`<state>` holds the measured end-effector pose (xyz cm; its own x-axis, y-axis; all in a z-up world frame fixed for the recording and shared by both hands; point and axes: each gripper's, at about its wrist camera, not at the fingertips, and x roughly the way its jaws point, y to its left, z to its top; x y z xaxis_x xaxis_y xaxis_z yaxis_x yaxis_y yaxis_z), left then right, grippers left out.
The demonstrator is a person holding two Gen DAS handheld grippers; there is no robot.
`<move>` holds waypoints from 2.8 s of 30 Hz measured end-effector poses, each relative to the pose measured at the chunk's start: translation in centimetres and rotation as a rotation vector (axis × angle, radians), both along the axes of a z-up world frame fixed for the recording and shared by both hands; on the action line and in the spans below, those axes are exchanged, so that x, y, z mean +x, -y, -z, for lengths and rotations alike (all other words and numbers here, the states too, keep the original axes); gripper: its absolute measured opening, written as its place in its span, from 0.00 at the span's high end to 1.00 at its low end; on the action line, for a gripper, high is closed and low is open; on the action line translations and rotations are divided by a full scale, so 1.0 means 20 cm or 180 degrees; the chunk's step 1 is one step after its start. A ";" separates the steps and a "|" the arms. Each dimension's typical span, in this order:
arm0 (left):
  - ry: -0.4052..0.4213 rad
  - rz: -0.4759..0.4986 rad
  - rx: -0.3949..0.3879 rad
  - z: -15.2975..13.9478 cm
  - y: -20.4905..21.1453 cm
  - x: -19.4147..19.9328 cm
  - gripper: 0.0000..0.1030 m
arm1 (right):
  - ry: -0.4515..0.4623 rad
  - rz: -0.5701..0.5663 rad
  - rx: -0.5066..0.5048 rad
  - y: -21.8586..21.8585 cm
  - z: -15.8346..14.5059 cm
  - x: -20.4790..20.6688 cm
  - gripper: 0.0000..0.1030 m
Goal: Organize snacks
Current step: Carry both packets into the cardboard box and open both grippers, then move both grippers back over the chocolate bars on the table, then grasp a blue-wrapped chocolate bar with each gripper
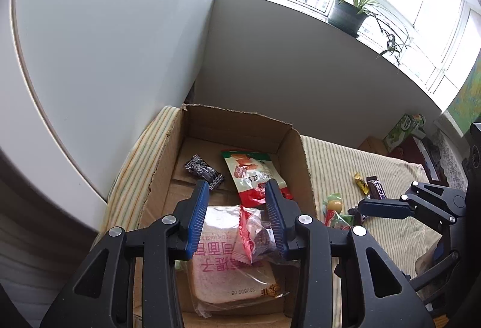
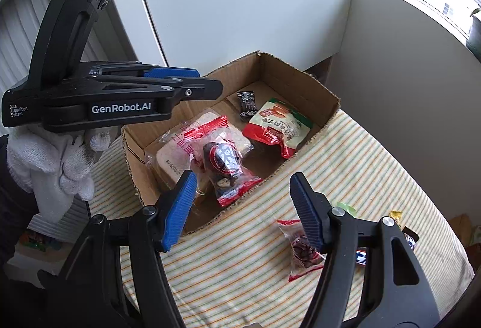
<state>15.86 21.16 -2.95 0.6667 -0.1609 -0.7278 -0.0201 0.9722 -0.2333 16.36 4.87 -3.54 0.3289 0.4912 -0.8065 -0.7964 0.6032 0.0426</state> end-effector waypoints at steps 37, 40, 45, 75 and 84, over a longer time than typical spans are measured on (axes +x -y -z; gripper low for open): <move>-0.0157 0.1282 0.0148 0.12 1.03 0.00 0.64 | -0.0785 0.1577 0.0347 1.17 0.22 0.48 0.41; -0.0231 0.1314 0.0204 0.18 1.11 0.06 0.64 | -0.0879 0.1579 0.0351 1.17 0.27 0.53 0.44; -0.0346 0.1352 0.0333 0.27 1.18 0.17 0.64 | -0.0944 0.1546 0.0366 1.15 0.31 0.58 0.45; -0.0609 0.1525 0.0615 0.48 1.36 0.31 0.64 | -0.1049 0.1425 0.0122 1.03 0.44 0.66 0.61; -0.0614 0.1434 0.0446 0.47 1.28 0.31 0.68 | -0.1067 0.1420 0.0068 1.04 0.44 0.65 0.70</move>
<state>22.11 -4.48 -12.31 0.4049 -0.2934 -0.8660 0.3785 0.9160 -0.1333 29.44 -15.89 -12.34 0.2359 0.3805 -0.8942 -0.4050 0.8749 0.2654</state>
